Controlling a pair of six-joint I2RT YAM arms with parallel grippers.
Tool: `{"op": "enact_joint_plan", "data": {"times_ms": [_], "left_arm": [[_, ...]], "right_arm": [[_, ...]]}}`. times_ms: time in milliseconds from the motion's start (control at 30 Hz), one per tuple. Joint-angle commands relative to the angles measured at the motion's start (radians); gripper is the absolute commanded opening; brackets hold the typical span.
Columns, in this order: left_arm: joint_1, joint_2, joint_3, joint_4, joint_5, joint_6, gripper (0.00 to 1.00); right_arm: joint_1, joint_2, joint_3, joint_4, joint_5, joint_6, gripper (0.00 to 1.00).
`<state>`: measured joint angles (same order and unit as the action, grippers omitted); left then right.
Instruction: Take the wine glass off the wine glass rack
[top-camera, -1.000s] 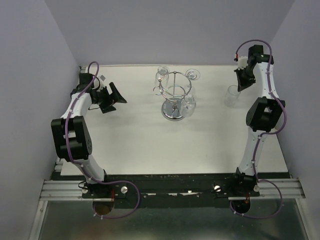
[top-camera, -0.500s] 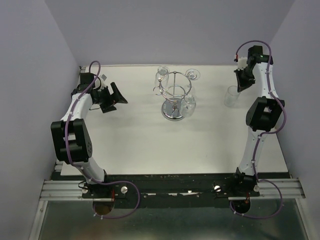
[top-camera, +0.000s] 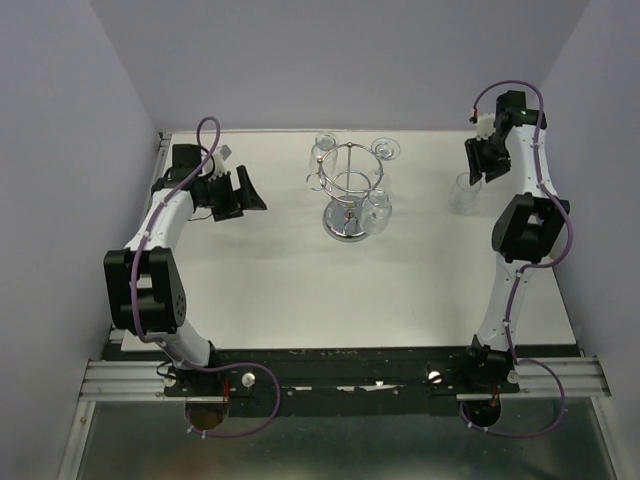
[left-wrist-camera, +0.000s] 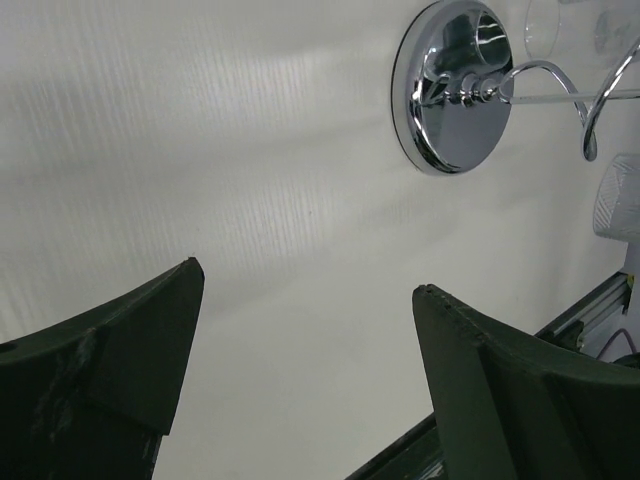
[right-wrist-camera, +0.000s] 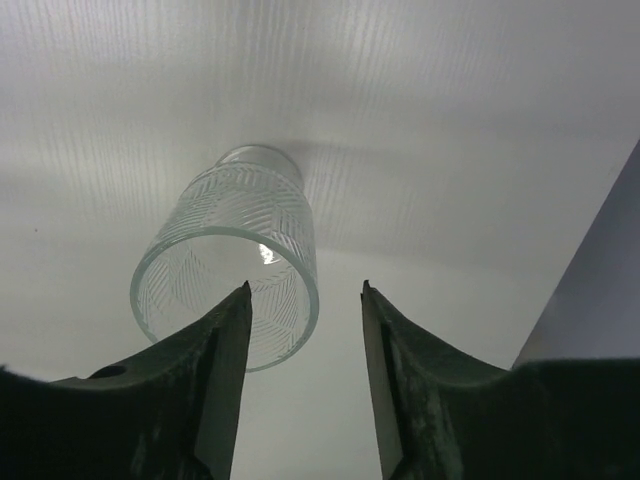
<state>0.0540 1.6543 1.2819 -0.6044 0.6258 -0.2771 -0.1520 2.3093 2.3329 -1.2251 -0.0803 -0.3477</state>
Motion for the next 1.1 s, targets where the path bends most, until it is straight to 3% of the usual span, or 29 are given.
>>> {"op": "enact_joint_plan", "data": {"times_ms": [0, 200, 367, 400, 567, 733, 833, 867, 1067], "left_arm": [[0.001, -0.131, -0.07, 0.164, 0.058, 0.038, 0.99], [-0.009, -0.284, -0.21, 0.463, 0.141, 0.026, 0.99], [-0.043, -0.356, -0.236, 0.523, 0.193, 0.094, 0.99], [-0.051, -0.366, -0.23, 0.517, 0.201, 0.117, 0.99], [-0.123, -0.381, -0.194, 0.445, 0.201, 0.222, 0.99], [-0.146, -0.384, -0.202, 0.431, 0.213, 0.234, 0.99], [-0.148, -0.369, -0.179, 0.373, 0.213, 0.259, 0.99], [-0.148, -0.364, -0.167, 0.355, 0.206, 0.262, 0.99], [-0.148, -0.36, -0.142, 0.284, 0.157, 0.273, 0.99]], "right_arm": [[-0.008, -0.07, 0.031, 0.012, 0.019, 0.026, 0.58], [-0.008, -0.166, 0.032, 0.029, -0.021, 0.05, 0.72], [-0.008, -0.304, -0.036, 0.099, -0.156, 0.068, 0.79], [-0.006, -0.344, -0.067, 0.131, -0.186, 0.075, 0.87], [-0.008, -0.58, -0.37, 0.372, -0.413, 0.122, 0.9], [-0.008, -0.833, -0.76, 0.656, -0.551, 0.167, 0.9], [-0.006, -0.986, -0.982, 0.769, -0.691, 0.1, 0.91], [-0.006, -1.023, -1.045, 0.803, -0.731, 0.066, 0.99], [0.028, -1.169, -1.306, 0.927, -0.806, -0.02, 1.0]]}}
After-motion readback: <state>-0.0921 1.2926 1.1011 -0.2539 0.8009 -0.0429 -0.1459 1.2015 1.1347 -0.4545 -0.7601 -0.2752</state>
